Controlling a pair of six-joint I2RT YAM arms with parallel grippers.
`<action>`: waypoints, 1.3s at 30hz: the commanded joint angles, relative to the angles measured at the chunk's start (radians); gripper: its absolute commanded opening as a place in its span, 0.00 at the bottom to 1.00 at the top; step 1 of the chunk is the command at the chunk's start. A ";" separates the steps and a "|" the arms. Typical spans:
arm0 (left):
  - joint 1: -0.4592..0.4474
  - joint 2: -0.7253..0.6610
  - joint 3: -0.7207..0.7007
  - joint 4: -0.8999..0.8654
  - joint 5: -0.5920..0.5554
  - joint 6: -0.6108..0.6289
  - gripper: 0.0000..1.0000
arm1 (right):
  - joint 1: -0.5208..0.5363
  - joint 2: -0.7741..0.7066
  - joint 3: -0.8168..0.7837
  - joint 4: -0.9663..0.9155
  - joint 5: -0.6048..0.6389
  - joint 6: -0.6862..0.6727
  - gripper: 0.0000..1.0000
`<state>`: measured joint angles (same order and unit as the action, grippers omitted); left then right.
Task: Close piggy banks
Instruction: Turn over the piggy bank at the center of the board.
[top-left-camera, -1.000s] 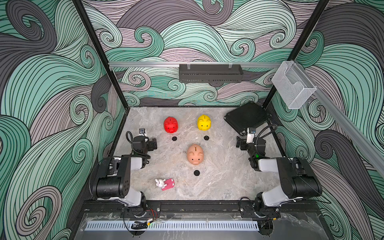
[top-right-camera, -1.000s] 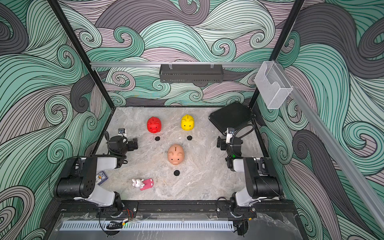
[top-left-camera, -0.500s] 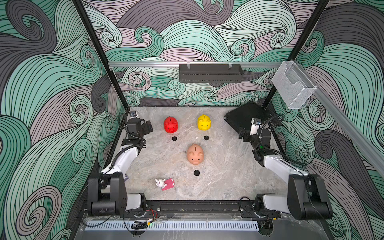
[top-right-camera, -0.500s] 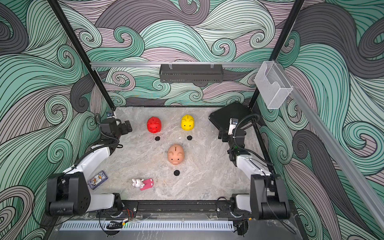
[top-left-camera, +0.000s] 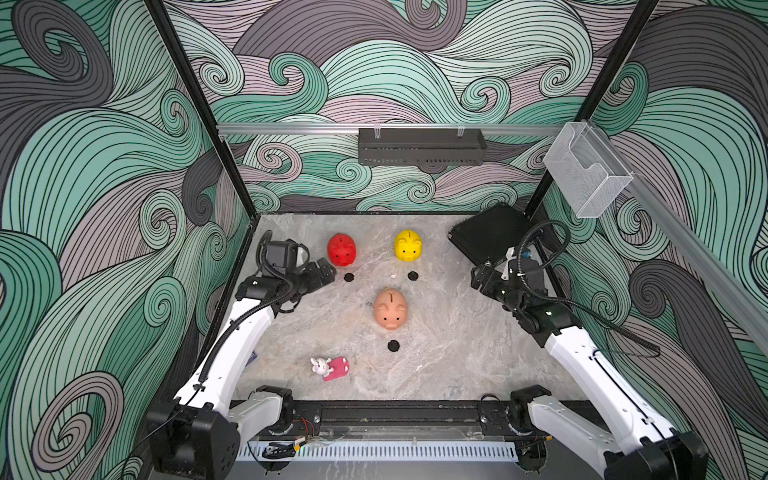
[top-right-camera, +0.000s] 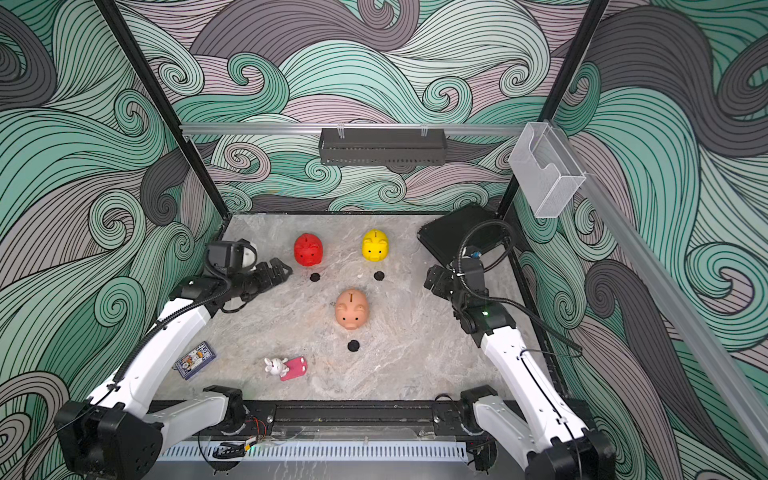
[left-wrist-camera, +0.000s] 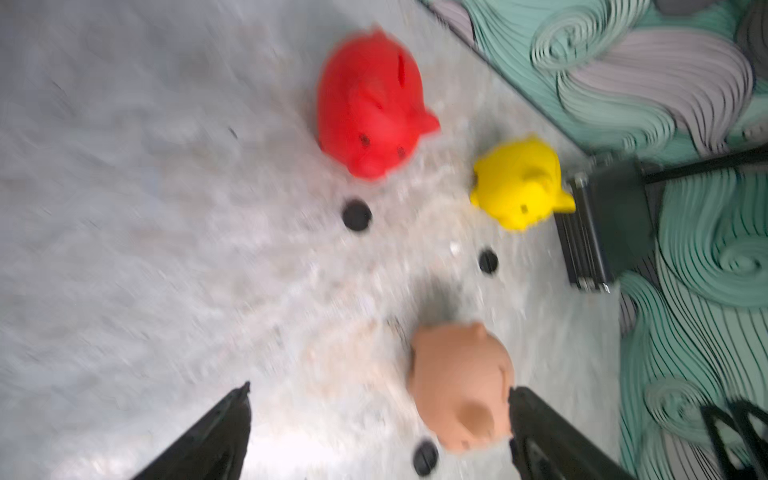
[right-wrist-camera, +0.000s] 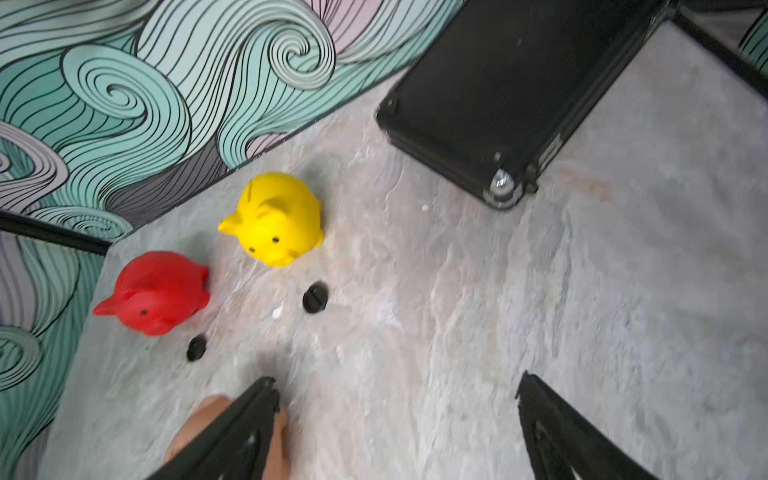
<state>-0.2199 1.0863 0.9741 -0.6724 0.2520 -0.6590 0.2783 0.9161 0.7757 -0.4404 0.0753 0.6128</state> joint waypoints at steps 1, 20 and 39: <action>-0.114 -0.064 -0.006 -0.130 0.104 -0.189 0.95 | 0.035 -0.098 0.020 -0.258 -0.100 0.140 0.89; -0.358 0.008 -0.033 -0.105 0.154 -0.094 0.91 | 0.091 -0.270 -0.068 -0.331 -0.594 0.166 0.75; -0.346 0.324 0.117 -0.019 0.110 0.072 0.89 | 0.176 0.046 -0.098 0.026 -0.576 0.194 0.79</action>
<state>-0.5709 1.3849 1.0542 -0.6983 0.3809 -0.6289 0.4446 0.9241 0.6956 -0.5129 -0.5011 0.7994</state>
